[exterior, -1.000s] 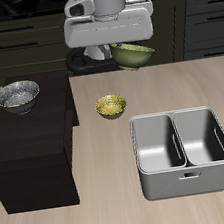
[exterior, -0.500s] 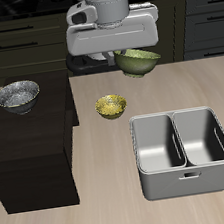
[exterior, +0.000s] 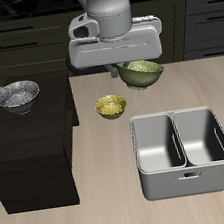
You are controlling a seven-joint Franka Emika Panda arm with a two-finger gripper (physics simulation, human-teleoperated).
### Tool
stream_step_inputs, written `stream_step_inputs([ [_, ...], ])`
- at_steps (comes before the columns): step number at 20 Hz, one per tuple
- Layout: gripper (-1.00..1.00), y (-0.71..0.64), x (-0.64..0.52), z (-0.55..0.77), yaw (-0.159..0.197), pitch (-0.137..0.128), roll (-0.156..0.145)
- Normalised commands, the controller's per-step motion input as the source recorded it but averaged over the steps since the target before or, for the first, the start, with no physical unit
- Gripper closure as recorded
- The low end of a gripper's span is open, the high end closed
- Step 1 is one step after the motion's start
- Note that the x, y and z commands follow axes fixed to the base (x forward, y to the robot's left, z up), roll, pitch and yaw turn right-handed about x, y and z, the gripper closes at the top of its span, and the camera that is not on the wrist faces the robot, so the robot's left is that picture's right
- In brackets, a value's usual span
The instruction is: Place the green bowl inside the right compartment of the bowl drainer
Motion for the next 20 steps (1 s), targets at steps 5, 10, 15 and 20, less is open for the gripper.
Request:
stream_step_inputs([
  [5,1.0,0.08,0.03,-0.13,0.006,0.008,0.014],
  [10,1.0,0.08,0.04,-0.24,0.004,0.033,0.006],
  [15,1.0,0.08,0.03,-0.2,0.01,0.022,0.018],
  [20,1.0,0.06,-0.02,-0.19,0.029,0.008,-0.005],
])
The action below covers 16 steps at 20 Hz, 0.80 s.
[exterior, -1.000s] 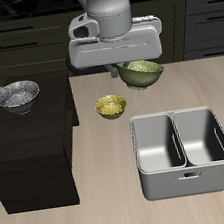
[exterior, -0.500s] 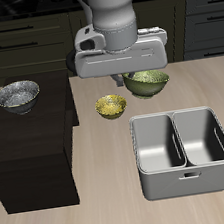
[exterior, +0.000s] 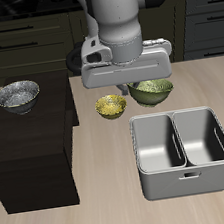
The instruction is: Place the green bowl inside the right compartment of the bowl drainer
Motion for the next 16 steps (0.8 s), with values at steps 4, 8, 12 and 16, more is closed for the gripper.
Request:
stream_step_inputs([
  [4,1.0,0.07,0.02,-0.26,0.039,0.023,-0.037],
  [8,1.0,-0.02,-0.03,-0.16,0.05,0.007,-0.069],
  [12,1.0,0.07,0.01,-0.15,0.013,0.022,-0.024],
  [16,1.0,0.0,-0.02,-0.13,0.05,0.005,-0.03],
])
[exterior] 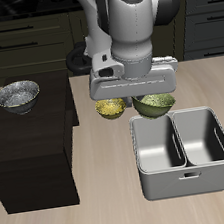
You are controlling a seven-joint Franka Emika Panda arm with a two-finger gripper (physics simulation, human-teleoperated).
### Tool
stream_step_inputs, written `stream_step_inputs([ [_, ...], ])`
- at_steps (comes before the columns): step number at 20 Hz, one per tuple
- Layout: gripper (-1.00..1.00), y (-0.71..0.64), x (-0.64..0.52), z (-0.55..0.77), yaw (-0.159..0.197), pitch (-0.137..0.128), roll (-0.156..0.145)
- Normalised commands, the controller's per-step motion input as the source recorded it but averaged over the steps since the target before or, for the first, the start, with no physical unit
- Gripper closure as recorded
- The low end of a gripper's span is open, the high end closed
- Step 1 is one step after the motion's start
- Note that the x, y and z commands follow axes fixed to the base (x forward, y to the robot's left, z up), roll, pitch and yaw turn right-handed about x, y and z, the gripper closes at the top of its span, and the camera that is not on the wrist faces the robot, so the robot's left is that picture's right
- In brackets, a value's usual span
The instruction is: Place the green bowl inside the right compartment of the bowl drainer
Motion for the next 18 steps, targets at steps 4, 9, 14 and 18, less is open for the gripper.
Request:
stream_step_inputs([
  [4,-1.0,0.05,0.01,-0.13,0.055,0.006,-0.012],
  [9,-1.0,-0.02,-0.11,-0.12,0.019,0.021,-0.013],
  [14,-1.0,0.02,-0.06,-0.13,0.018,0.015,0.001],
  [18,-1.0,0.05,-0.13,-0.02,0.006,0.0,0.011],
])
